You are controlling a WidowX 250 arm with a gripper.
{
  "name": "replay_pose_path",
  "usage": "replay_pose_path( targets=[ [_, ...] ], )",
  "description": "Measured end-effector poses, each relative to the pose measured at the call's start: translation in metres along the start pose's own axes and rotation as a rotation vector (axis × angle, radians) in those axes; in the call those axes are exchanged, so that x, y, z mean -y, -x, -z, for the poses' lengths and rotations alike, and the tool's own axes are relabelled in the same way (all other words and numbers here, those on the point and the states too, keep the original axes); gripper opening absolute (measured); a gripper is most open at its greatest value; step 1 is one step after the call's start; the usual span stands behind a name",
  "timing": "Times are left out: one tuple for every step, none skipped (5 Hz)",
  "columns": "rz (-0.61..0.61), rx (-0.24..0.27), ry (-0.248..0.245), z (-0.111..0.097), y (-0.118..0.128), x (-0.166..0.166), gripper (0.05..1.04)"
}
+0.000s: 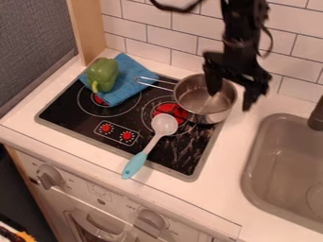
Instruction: Move the silver saucepan to the bottom of the blue cloth
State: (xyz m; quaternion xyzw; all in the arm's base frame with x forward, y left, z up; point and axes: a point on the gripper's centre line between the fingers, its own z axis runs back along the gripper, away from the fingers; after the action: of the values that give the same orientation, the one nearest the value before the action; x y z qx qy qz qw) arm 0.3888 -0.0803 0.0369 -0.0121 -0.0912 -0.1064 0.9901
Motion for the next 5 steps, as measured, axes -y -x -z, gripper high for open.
replay_pose_path(
  targets=[
    [-0.034,-0.029,0.004,0.020,0.000,0.008,0.944],
    [-0.078,-0.014,-0.005,0.028,0.000,0.007,0.643],
    [-0.085,-0.015,-0.012,0.028,0.001,0.005,0.374],
    [-0.085,-0.024,-0.014,0.027,0.007,0.006,0.175],
    [-0.056,-0.019,0.006,0.018,0.013,0.008,0.090]
  ],
)
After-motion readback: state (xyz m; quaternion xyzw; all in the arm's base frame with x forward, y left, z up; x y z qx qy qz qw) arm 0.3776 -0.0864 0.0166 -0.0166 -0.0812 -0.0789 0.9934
